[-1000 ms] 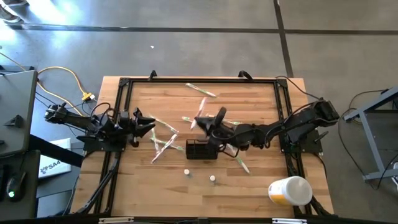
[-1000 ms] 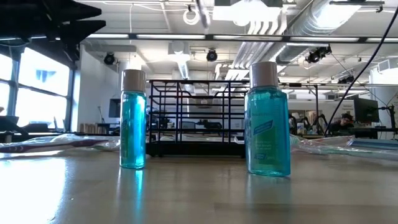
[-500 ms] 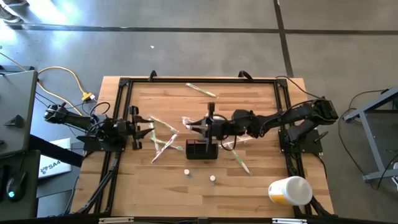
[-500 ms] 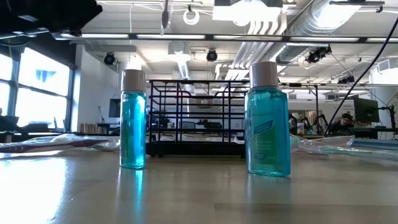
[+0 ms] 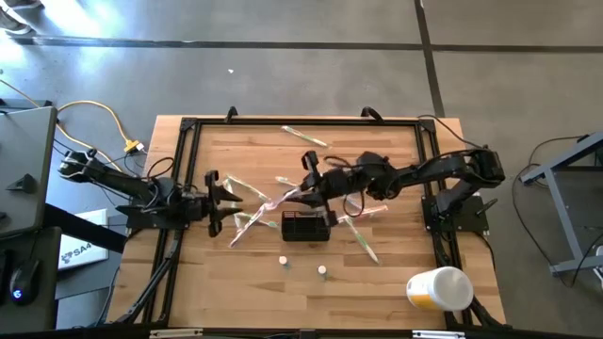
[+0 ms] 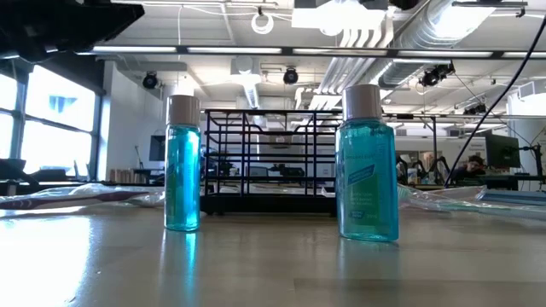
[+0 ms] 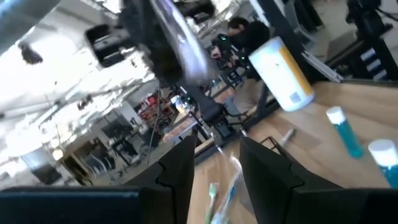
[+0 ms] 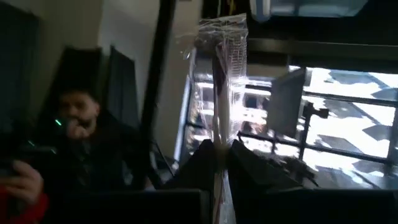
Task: Pick & Place toothbrushing station
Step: Put the violet toothbrush into the wire organizer
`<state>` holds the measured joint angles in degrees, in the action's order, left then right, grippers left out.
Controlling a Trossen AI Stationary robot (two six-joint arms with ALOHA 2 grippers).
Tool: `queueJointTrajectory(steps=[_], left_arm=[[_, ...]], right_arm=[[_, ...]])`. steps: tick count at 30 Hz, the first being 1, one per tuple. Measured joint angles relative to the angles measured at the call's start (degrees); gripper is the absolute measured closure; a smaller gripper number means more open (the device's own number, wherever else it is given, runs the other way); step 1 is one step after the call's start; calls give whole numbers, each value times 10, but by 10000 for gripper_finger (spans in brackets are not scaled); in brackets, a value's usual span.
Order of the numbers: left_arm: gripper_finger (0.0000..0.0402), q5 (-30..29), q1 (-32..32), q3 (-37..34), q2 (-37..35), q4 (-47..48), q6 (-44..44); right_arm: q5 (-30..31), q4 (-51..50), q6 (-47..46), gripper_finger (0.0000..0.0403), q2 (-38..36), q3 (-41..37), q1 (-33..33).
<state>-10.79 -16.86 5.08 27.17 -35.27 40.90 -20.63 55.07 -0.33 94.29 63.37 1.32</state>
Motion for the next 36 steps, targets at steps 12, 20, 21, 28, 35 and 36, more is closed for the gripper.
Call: queueJointTrajectory(steps=[12,20,21,28,35,36], left_arm=[[277,11,0,5,121,-198,299],[277,-1,0,75,204,-193,398],[277,-1,0,89,219,-193,410],[277,-15,0,167,309,-186,497],[277,-30,0,210,354,-185,545],[277,-29,0,214,357,-186,550]], right_arm=[[-39,236,-324,387,108,-1,-55],[-17,216,-402,387,111,-1,-74],[-18,218,-405,387,111,-1,-74],[-34,215,-417,387,111,0,-74],[-50,197,-422,387,111,-1,-74],[-52,195,-423,387,111,-1,-74]])
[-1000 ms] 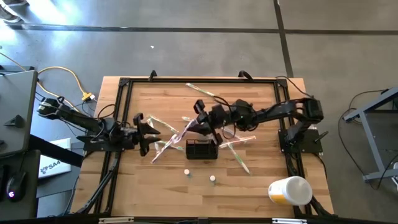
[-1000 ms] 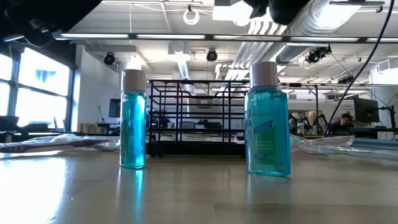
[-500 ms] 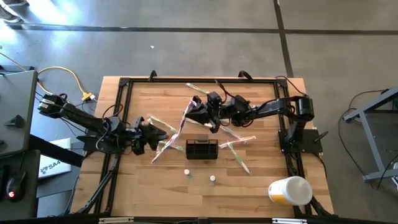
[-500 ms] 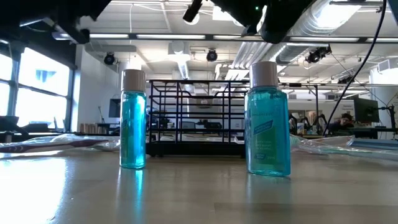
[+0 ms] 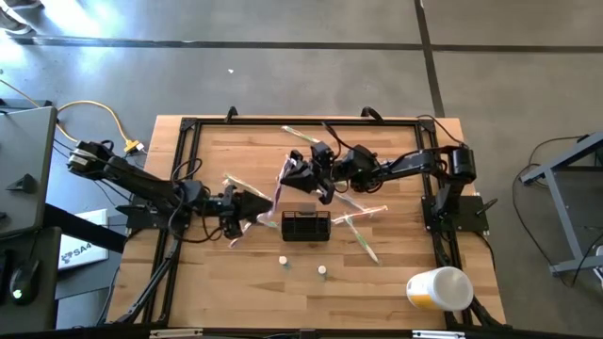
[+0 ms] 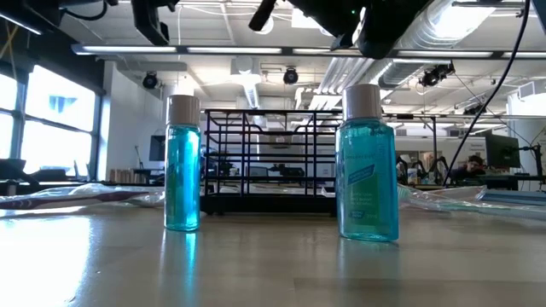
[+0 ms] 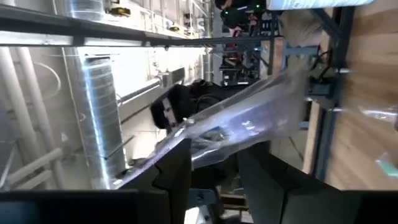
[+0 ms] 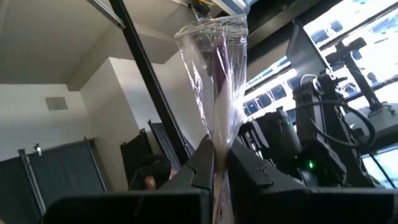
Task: Pick & Place toothbrushing station
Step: Put the violet toothbrush into the wire organizer
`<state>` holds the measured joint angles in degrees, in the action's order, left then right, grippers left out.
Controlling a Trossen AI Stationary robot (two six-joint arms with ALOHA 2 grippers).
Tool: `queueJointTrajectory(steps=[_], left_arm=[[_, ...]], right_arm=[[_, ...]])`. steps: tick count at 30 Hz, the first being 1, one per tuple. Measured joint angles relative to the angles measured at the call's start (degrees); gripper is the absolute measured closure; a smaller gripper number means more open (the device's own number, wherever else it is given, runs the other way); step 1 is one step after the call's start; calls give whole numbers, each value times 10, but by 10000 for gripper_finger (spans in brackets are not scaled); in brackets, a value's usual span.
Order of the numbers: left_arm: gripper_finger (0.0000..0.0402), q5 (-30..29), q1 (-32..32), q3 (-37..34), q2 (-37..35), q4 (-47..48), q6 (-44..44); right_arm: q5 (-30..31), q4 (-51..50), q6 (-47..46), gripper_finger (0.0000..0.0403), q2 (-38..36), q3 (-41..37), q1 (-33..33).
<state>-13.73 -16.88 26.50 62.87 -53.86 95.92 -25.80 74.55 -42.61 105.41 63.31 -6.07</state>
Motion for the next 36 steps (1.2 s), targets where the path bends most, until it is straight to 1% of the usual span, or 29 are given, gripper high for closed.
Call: queueJointTrajectory(steps=[9,14,20,24,29,32,34,36], left_arm=[[277,8,-8,2,0,-2,47],[277,11,-16,2,0,-2,89],[277,13,-14,2,1,0,90],[277,28,-14,3,5,0,91],[278,-3,-14,20,5,22,88],[296,-4,-15,28,5,54,84],[323,-4,-15,33,5,68,85],[357,-4,-15,34,4,74,89]], right_arm=[[-11,-3,-13,387,0,0,-3],[2,-13,-14,387,0,0,-5],[16,-24,-9,387,0,0,-5],[17,-35,-11,387,0,0,-9],[25,-35,-11,387,-1,0,-11],[24,-42,-12,387,-1,0,-11],[22,-45,-12,387,-1,0,-11],[20,-49,-13,387,-1,0,-11]])
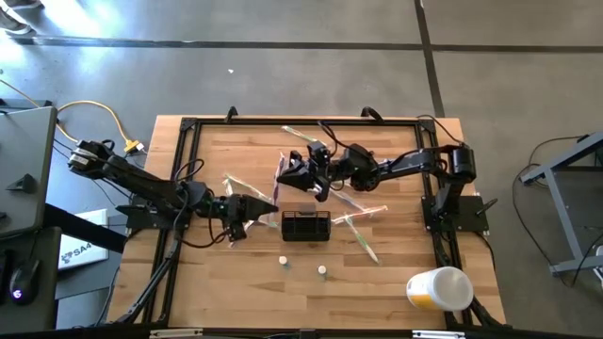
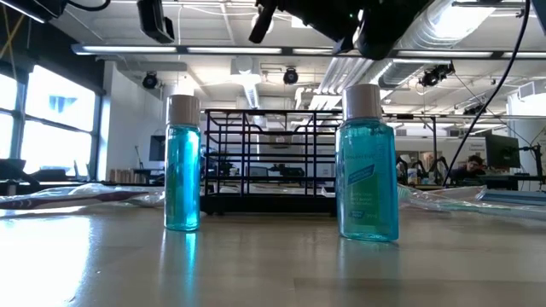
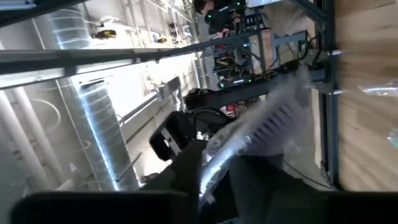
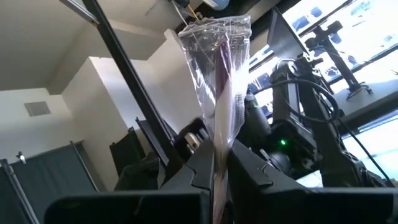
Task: Pick & Place toothbrushing station
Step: Put the violet toothbrush into the wire organizer
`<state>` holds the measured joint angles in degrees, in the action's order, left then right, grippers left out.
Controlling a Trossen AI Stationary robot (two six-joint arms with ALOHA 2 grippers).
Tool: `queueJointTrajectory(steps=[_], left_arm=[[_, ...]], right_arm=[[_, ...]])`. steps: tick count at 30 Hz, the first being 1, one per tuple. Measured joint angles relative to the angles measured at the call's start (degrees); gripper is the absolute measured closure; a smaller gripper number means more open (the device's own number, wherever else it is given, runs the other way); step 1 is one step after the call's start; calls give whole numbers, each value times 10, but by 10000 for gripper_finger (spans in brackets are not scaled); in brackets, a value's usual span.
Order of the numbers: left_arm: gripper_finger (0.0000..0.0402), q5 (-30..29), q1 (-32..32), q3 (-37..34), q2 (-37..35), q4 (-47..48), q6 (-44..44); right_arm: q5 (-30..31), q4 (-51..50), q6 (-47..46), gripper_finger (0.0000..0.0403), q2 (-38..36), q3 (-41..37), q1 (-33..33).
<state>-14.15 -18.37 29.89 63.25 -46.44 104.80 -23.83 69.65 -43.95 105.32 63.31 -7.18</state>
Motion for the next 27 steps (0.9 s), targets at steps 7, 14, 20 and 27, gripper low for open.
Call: queueJointTrajectory(steps=[7,14,20,27], left_arm=[[386,-11,-1,0,0,-3,-12],[395,-15,-1,1,0,5,-60],[396,-34,-16,1,-1,10,-103],[396,-170,-89,-1,-17,3,-235]], right_arm=[[-4,-23,8,364,0,0,-1],[-64,-54,23,291,-2,0,-16],[-146,-64,22,223,-2,0,-41],[-228,-126,42,211,-4,0,-83]])
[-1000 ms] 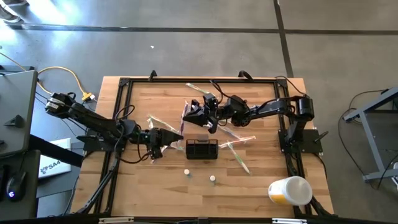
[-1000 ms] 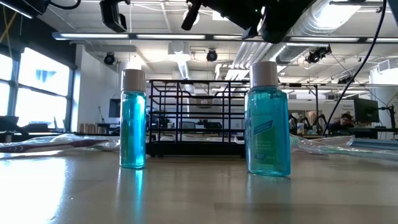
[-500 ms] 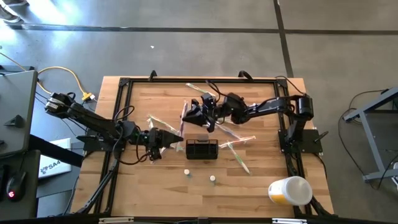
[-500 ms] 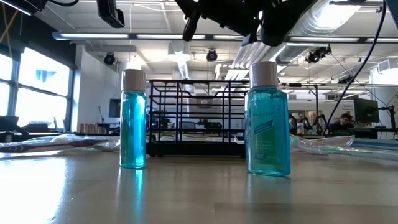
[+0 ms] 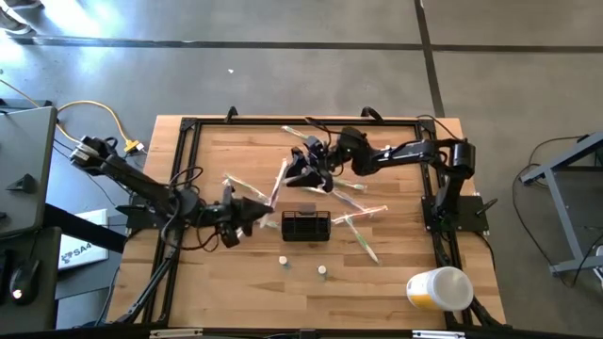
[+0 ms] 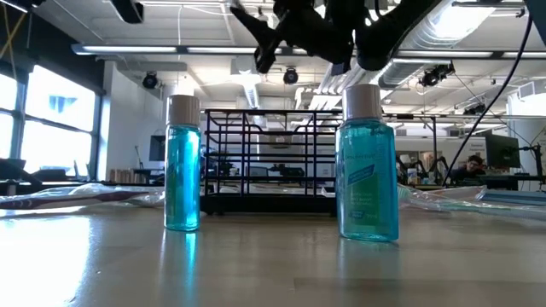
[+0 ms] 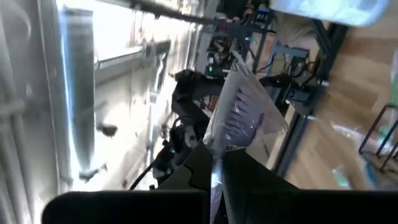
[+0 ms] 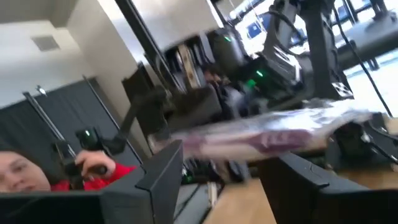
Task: Pick & Place toothbrushing station
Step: Put the violet toothbrush into the wire organizer
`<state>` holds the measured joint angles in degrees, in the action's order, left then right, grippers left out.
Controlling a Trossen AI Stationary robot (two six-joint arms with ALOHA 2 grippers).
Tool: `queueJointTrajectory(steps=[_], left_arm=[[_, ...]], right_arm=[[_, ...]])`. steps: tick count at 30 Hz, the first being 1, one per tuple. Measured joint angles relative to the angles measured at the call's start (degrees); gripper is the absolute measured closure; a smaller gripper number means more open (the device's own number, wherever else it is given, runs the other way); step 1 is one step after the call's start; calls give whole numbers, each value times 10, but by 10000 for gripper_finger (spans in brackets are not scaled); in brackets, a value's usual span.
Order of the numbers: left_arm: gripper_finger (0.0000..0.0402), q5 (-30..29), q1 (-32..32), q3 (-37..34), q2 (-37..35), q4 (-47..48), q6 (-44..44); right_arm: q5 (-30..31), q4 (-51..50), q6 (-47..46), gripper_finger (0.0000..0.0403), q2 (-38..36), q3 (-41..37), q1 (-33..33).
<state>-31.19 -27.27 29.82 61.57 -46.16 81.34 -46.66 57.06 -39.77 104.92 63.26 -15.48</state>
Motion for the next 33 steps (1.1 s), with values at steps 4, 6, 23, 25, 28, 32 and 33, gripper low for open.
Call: queueJointTrajectory(steps=[4,6,23,25,28,32,33], left_arm=[[396,-73,-48,-2,-23,9,-58],[396,-97,-72,-1,-42,20,-81],[396,-172,-109,51,-174,251,-557],[396,-165,-88,51,-180,273,-595],[396,-144,-45,51,-184,306,-654],[396,-76,19,51,-181,347,-724],[396,-55,33,51,-181,354,-738]], right_arm=[[-12,-28,27,217,-2,1,-1],[-20,-26,30,219,-2,1,-3],[-182,-110,239,274,-91,-6,-13],[-191,-169,297,284,-115,-10,-16],[-177,-286,405,297,-158,-14,-19],[-20,-477,574,309,-219,-14,-19],[50,-518,607,312,-233,-14,-14]])
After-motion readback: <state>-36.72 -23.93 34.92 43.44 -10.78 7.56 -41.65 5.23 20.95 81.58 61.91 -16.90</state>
